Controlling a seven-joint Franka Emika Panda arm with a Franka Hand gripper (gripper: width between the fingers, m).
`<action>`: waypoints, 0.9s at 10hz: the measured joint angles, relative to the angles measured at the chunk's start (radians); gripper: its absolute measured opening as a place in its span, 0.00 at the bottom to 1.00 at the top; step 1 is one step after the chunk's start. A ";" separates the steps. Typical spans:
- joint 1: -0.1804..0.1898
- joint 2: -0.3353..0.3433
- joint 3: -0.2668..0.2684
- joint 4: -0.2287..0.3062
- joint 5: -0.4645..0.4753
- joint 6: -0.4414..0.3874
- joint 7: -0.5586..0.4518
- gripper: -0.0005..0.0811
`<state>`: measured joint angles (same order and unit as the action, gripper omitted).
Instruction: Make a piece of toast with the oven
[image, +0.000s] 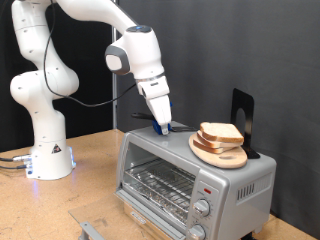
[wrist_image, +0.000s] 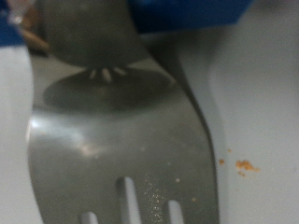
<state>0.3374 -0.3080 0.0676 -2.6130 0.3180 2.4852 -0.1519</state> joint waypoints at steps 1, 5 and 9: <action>0.000 0.000 0.000 0.000 0.000 0.000 0.000 0.97; 0.000 -0.006 0.000 0.001 -0.001 0.026 -0.021 0.99; 0.003 -0.025 -0.003 0.002 0.007 -0.015 -0.084 0.99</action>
<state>0.3404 -0.3325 0.0644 -2.6114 0.3245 2.4699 -0.2355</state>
